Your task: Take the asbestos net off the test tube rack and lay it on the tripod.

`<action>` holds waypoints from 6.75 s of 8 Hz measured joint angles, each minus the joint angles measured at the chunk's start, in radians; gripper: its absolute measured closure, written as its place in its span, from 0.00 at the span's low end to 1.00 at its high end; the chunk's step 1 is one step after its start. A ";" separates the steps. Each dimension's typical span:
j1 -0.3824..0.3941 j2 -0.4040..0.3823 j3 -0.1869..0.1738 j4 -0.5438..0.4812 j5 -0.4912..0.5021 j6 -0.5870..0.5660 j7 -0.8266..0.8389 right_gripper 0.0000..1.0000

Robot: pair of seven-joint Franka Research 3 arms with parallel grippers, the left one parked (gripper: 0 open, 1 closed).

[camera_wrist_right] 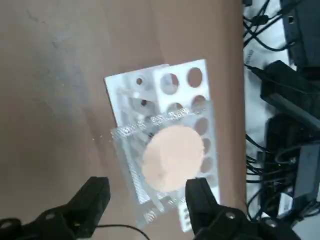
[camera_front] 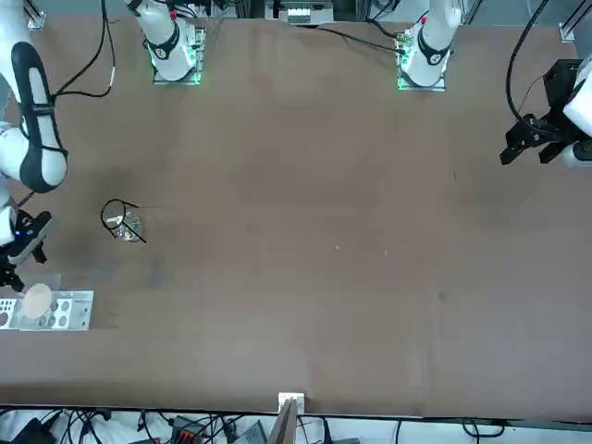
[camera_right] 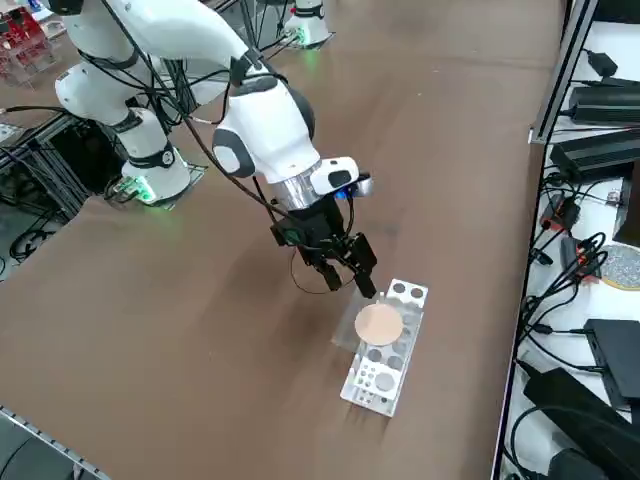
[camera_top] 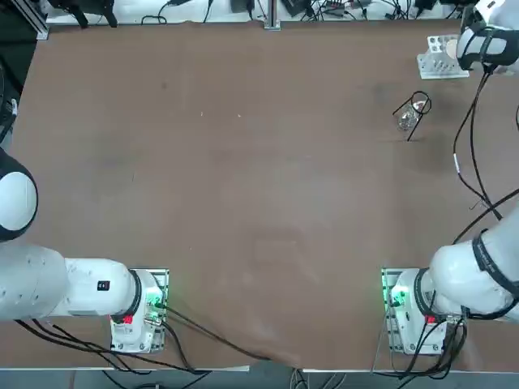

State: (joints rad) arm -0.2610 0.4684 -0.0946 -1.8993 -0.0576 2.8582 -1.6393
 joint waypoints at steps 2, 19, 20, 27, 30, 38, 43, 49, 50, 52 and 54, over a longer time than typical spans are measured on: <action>-0.001 0.003 0.001 -0.034 0.000 0.034 -0.028 0.07; -0.021 0.053 -0.001 -0.004 -0.023 0.205 -0.055 0.99; -0.020 0.023 0.000 0.000 -0.023 0.159 -0.056 0.99; 0.118 -0.270 0.008 0.008 -0.062 -0.484 0.371 0.99; 0.219 -0.308 0.016 0.008 -0.175 -0.656 0.706 0.99; 0.406 -0.328 0.020 0.010 -0.403 -0.835 1.305 0.99; 0.410 -0.292 0.017 0.011 -0.562 -0.870 1.404 0.99; 0.425 -0.254 0.018 0.018 -0.678 -0.907 1.521 0.99; 0.425 -0.241 0.018 0.018 -0.689 -0.907 1.538 0.99; 0.425 -0.216 0.018 0.018 -0.737 -0.907 1.594 0.99; 0.466 -0.210 0.018 0.021 -0.754 -0.954 1.654 0.99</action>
State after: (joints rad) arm 0.2053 0.2580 -0.0765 -1.8785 -0.8119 1.9043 0.0142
